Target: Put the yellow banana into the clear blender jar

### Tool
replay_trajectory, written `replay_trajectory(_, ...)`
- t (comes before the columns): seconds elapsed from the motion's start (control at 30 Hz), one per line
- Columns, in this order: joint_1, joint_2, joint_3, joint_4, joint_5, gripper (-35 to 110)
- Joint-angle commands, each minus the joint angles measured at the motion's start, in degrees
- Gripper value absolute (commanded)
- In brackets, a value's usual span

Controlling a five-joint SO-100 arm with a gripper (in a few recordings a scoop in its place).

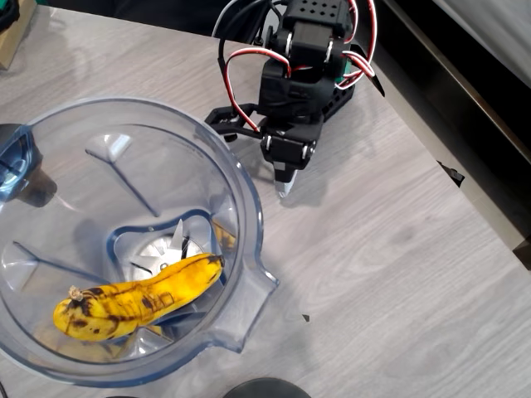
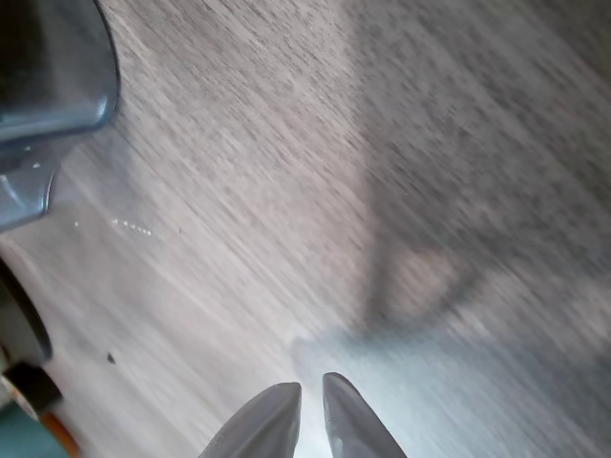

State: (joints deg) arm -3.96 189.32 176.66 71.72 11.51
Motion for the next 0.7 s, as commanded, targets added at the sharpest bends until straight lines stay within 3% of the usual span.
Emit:
replay_trajectory(0.0, -1.76, 1.85, 0.53, 0.18, -0.88, 0)
replay_trajectory(0.67, -0.97, 1.85, 0.53, 0.18, -0.70, 0)
